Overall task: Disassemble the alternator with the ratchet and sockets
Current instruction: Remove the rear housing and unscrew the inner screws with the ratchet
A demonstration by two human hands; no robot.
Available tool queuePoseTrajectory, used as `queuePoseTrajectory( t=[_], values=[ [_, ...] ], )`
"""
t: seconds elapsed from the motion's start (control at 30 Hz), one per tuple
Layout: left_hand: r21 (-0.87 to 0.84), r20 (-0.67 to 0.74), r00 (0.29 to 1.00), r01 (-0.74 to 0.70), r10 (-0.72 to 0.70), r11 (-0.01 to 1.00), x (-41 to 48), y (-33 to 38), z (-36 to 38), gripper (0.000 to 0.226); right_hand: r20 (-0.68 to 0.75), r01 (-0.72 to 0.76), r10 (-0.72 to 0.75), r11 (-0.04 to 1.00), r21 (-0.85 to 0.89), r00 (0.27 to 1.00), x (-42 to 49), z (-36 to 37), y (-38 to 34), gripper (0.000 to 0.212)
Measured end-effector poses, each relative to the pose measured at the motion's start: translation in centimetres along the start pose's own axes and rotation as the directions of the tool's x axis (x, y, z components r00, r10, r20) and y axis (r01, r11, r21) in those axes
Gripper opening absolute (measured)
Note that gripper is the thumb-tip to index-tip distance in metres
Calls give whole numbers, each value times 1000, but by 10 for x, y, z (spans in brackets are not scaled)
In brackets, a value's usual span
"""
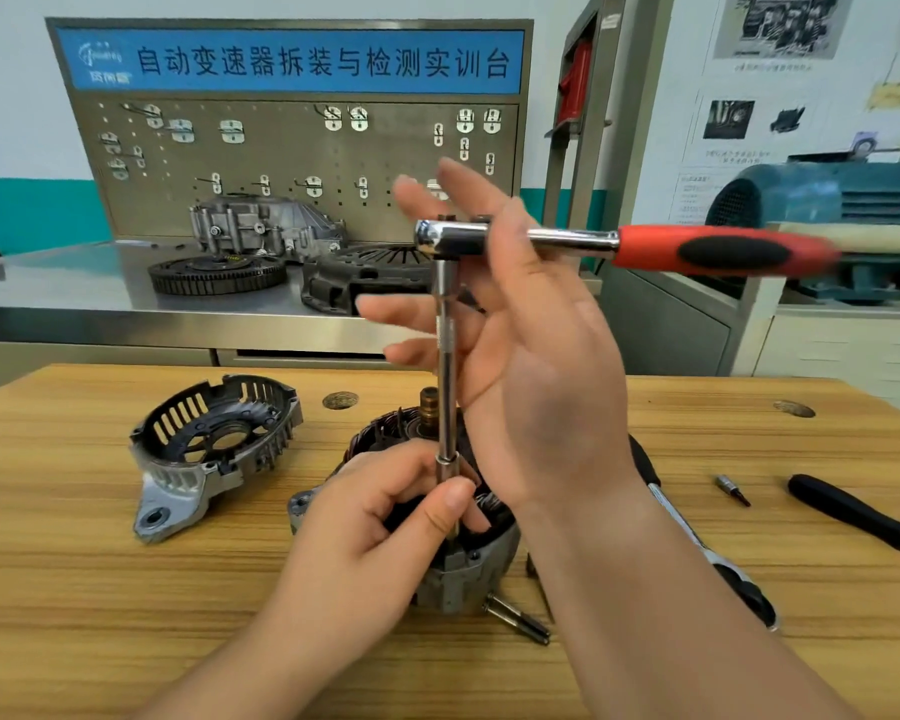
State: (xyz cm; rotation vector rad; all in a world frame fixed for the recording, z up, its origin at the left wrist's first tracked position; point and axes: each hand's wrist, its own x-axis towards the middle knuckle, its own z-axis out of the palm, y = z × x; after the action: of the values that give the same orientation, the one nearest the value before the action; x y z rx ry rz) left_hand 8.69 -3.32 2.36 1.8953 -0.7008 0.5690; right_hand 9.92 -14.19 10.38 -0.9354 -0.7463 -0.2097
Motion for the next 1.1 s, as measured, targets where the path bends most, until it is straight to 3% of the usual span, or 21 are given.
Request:
queuePoseTrajectory(
  t=[0.07,0.13,0.27,0.37,0.5,0.6,0.67,0.8,0.87,1.1],
  values=[
    [27,10,1000,-27,27,999,0,1,0,21,11,-95,95,992,88,995,1,-2,0,40],
    [19,22,999,-23,23,1000,0,1,0,23,-14,-118,119,991,61,993,2,-3,3,45],
    [-45,27,999,45,-44,998,0,0,-2,27,-47,110,-125,965,-238,991,-2,0,8,24],
    [-34,13,998,64,-63,997,1,0,-2,25,-17,209,-221,943,-259,975,-2,1,7,29],
    [-43,25,998,51,-50,998,1,1,-2,25,-18,98,-101,988,-120,995,-1,0,4,27],
    [-45,42,999,6,-4,999,1,2,-2,24,-26,-34,35,999,23,999,0,-2,4,37],
    [-40,58,998,10,-8,999,1,2,-2,23,-43,-49,50,999,23,998,0,-2,3,36],
    [-47,41,998,45,-43,998,2,2,-3,23,-17,147,-152,974,-171,988,0,-2,2,28],
    [-42,26,999,48,-47,998,2,2,-3,23,9,188,-189,968,-164,982,0,-1,1,31],
    [-21,38,999,14,-13,1000,1,2,-2,25,-6,-89,90,993,74,996,2,-4,1,42]
  ],
)
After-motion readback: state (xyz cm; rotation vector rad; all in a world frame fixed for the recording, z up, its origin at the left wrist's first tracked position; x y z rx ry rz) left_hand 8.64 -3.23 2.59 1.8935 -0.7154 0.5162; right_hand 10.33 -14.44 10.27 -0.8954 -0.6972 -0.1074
